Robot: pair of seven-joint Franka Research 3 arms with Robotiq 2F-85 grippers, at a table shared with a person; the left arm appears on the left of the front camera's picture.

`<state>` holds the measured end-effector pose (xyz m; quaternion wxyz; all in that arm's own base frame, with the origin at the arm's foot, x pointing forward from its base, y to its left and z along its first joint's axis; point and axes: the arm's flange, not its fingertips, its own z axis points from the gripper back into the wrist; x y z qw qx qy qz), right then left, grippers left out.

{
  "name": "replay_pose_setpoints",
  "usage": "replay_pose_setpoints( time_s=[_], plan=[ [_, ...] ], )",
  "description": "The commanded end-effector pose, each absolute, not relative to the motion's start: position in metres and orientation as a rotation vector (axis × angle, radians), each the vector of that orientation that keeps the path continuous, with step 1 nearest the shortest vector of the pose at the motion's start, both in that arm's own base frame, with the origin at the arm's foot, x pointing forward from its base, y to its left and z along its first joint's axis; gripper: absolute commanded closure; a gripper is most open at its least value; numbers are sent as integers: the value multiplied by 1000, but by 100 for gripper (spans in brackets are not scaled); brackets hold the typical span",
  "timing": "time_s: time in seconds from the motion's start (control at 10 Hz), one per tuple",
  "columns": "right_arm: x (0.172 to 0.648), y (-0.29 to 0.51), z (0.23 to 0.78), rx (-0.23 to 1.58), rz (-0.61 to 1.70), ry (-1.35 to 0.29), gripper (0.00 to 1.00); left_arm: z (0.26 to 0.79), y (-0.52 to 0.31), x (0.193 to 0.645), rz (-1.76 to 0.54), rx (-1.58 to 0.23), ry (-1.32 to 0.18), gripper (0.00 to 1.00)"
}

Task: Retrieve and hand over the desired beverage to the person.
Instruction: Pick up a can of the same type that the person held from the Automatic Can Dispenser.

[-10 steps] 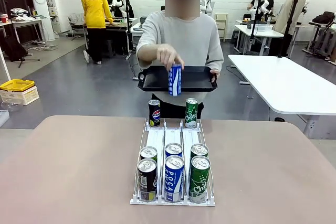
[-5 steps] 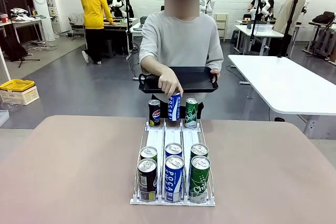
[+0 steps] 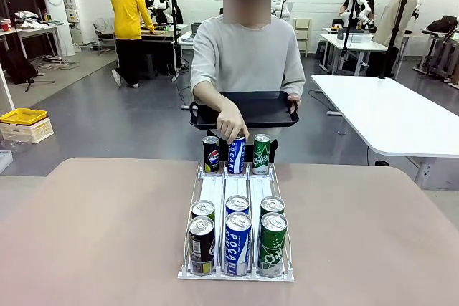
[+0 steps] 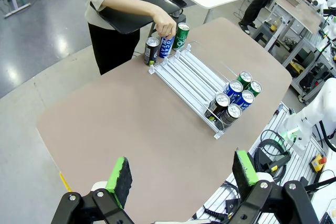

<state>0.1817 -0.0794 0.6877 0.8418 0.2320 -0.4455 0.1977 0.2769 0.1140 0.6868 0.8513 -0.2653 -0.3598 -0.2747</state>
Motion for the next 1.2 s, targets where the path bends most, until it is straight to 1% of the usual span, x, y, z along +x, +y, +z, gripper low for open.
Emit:
replay_pose_setpoints(
  time_s=[0.0,0.5,0.6,0.7,0.8,0.9,1.0,1.1],
  plan=[
    [182,-77,687,498,427,-940,0,689,115,277,-593,-562,-764,0],
    [182,-77,687,498,427,-940,0,687,114,277,-578,-559,-757,0],
    [182,-77,687,498,427,-940,0,694,100,282,-590,-514,-751,0],
    [182,-77,687,498,427,-940,0,707,79,287,-629,-486,-731,0],
    [182,-77,687,498,427,-940,0,718,46,295,-689,-456,-679,0],
    [182,-77,687,498,427,-940,0,721,-4,301,-753,-413,-588,0],
    [182,-77,687,498,427,-940,0,716,-52,304,-791,-379,-488,0],
    [182,-77,687,498,427,-940,0,703,-102,305,-765,-320,-425,0]
  ],
)
